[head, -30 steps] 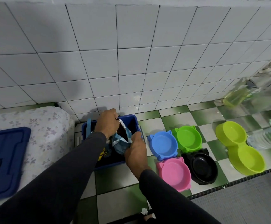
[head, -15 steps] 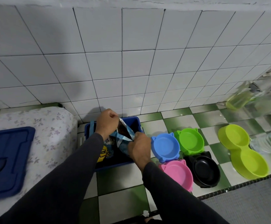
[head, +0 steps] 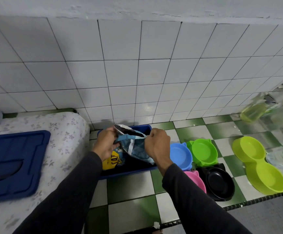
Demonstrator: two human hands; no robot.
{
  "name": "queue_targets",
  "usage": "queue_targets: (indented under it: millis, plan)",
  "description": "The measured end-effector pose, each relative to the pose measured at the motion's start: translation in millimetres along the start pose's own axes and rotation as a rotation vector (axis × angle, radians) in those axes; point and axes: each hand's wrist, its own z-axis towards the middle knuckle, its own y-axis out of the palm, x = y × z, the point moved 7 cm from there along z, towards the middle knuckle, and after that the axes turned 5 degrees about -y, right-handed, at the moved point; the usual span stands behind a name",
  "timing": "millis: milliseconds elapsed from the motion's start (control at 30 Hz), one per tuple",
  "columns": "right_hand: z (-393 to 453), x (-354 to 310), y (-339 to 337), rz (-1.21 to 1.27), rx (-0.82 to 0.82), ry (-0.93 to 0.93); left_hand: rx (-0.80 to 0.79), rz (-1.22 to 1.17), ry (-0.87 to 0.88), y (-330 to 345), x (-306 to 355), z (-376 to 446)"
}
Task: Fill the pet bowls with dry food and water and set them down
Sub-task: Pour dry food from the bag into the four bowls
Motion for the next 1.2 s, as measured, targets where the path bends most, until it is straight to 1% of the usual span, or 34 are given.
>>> queue_targets:
  millis: [67, 200, 333, 433, 567, 833, 1000, 1200]
  plan:
    - [-2.6, -6.3, -3.5, 0.041, 0.006, -0.012, 0.008, 0.068, 0.034, 1.4, -2.8, -7.2]
    - [-8.6, -17.2, -14.3, 0.131, 0.053, -0.04, 0.095, 0.173, 0.16, -4.6, -1.6, -22.1]
    - [-10.9, -27.5, -29.0, 0.205, 0.1, -0.075, 0.093, 0.13, 0.223, -3.7, -1.9, -43.8]
    - [-12.5, -32.4, -42.7, 0.246, 0.149, -0.087, 0.083, 0.109, 0.28, 9.5, 4.1, -65.0]
    - [-10.9, -30.5, -61.8, 0.267, 0.167, -0.109, 0.062, 0.097, 0.324, 30.6, 8.9, -84.7]
    - [4.8, 12.6, -110.5, 0.276, 0.18, -0.129, 0.057, 0.081, 0.315, 95.9, -14.1, -105.7]
    - [21.0, 49.7, -149.7, 0.294, 0.15, -0.171, 0.124, 0.048, 0.327, 149.8, -38.5, -118.7]
    - [40.7, 98.8, -190.4, 0.29, 0.116, -0.168, 0.204, 0.024, 0.311, 210.0, -73.8, -120.3]
